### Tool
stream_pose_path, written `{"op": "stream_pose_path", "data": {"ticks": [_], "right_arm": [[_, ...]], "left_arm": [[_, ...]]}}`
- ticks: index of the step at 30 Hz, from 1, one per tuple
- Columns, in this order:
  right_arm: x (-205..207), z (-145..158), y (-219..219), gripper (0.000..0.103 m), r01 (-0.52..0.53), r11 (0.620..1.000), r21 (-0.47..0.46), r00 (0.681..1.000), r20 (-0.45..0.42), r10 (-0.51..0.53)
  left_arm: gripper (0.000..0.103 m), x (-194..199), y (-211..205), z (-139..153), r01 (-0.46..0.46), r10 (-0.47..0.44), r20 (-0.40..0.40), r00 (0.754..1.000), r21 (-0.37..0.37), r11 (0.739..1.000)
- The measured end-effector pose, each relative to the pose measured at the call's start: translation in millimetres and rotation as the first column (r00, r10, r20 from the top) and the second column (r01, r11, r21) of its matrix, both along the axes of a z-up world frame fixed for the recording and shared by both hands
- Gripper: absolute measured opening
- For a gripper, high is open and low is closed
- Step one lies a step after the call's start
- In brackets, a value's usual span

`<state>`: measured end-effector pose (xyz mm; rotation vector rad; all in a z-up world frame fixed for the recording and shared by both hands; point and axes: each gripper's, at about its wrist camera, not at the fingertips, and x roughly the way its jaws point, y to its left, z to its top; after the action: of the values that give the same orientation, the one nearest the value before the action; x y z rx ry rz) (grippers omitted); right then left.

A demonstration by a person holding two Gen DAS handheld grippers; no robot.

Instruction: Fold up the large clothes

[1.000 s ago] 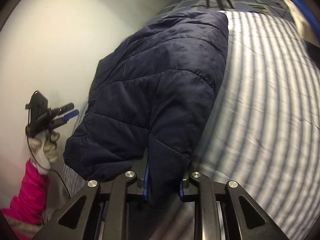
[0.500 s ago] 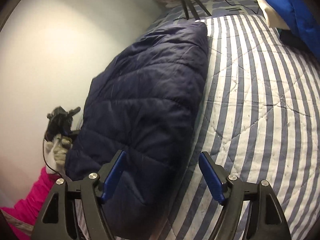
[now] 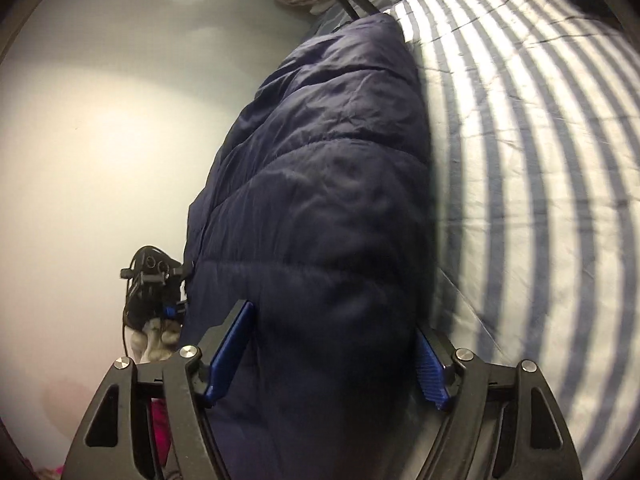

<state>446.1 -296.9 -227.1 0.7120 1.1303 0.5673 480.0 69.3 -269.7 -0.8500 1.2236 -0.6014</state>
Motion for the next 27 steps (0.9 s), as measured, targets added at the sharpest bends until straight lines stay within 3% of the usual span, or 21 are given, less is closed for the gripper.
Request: {"op": "stream_pose_path", "data": {"ticks": [2, 9, 12, 18, 23, 27], "right_arm": [[5.9, 2.7, 11.5, 0.075, -0.013, 0.999, -0.048, 1.000, 0.004, 0.013], [0.5, 20.0, 21.9, 0.053, -0.039, 0.982, -0.183, 0.999, 0.008, 0.041], [0.3, 31.1, 32.5, 0.042, -0.035, 0.968, -0.247, 0.999, 0.022, 0.042], [-9.7, 68.6, 64.4, 0.024, -0.049, 0.899, -0.436, 0.994, 0.070, 0.088], [-39.0, 102.1, 83.0, 0.021, -0.053, 0.818, -0.573, 0.984, 0.110, 0.141], [-70.5, 129.1, 83.9, 0.020, -0.038, 0.773, -0.633, 0.978, 0.136, 0.159]], "left_arm": [[0.064, 2.8, -7.2, 4.5, -0.001, 0.000, 0.008, 1.000, 0.066, 0.998], [0.034, -1.3, -27.6, 24.0, -0.001, -0.015, 0.075, 0.997, 0.203, 0.979], [0.027, -11.0, -34.8, 36.3, 0.000, -0.034, 0.119, 0.992, 0.276, 0.961], [0.022, -30.3, -64.6, 70.2, 0.005, -0.087, 0.192, 0.978, 0.391, 0.920], [0.021, -67.3, -81.1, 93.4, 0.024, -0.144, 0.242, 0.960, 0.440, 0.898], [0.021, -100.0, -89.1, 112.9, 0.027, -0.165, 0.273, 0.948, 0.446, 0.895]]}}
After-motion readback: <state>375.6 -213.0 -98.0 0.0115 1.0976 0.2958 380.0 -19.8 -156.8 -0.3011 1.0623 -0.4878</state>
